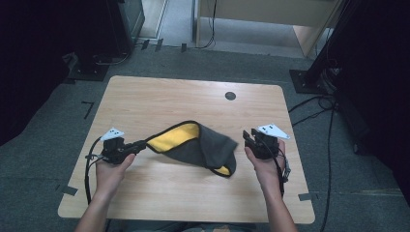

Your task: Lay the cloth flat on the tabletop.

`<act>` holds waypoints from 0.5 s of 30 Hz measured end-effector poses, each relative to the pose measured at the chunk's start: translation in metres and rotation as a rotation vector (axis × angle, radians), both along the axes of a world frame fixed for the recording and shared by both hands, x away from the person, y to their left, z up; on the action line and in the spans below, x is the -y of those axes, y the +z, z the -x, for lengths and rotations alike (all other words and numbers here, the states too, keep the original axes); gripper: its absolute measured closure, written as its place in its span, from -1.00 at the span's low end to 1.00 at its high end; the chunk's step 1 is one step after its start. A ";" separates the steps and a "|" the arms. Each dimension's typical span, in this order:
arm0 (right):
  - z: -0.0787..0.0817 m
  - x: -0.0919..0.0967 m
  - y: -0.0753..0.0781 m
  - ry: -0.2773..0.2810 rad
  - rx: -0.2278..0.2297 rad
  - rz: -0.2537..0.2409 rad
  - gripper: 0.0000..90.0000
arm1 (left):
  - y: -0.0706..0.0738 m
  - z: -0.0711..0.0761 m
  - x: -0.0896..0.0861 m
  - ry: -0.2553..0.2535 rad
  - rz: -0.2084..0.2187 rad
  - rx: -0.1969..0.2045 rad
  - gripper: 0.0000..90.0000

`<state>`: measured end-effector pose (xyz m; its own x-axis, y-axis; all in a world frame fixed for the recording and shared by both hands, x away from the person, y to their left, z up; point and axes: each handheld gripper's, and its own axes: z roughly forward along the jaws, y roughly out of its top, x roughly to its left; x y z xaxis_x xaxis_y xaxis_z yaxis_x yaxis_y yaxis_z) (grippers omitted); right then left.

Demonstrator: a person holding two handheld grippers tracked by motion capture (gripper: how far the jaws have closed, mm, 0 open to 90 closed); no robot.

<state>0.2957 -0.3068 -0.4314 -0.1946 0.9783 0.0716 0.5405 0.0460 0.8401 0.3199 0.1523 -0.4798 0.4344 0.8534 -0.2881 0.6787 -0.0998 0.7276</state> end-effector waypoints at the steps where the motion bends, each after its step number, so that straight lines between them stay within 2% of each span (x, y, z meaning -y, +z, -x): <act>1: -0.001 0.005 -0.005 -0.001 -0.004 -0.017 0.31 | -0.003 -0.001 -0.002 0.021 -0.005 0.007 0.57; 3: -0.001 0.009 -0.007 -0.001 0.016 -0.026 0.29 | 0.000 -0.001 -0.006 0.031 0.028 0.027 0.55; 5: 0.000 0.008 -0.007 0.038 0.033 -0.073 0.27 | 0.004 0.001 -0.007 0.035 0.037 0.059 0.52; 7: -0.001 0.003 -0.008 0.096 0.027 -0.131 0.26 | 0.004 0.002 -0.005 0.017 0.038 0.058 0.49; 8: -0.001 -0.002 -0.010 0.122 0.018 -0.139 0.24 | 0.003 0.002 -0.003 0.008 0.028 0.050 0.47; 10: -0.001 -0.013 -0.015 0.187 0.004 -0.137 0.20 | -0.001 0.002 0.001 -0.019 0.009 0.033 0.44; 11: -0.001 -0.013 -0.015 0.187 0.004 -0.137 0.20 | -0.001 0.002 0.001 -0.019 0.009 0.033 0.42; 12: 0.000 -0.026 -0.019 0.259 -0.012 -0.134 0.15 | -0.005 0.002 0.005 -0.040 -0.021 0.019 0.40; 15: 0.001 -0.048 -0.027 0.366 -0.035 -0.109 0.11 | -0.010 0.001 0.013 -0.062 -0.051 0.007 0.38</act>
<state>0.2944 -0.2583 -0.4587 -0.5254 0.8308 0.1839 0.5334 0.1531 0.8319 0.3187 0.1389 -0.4898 0.4884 0.8384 -0.2420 0.6651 -0.1782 0.7251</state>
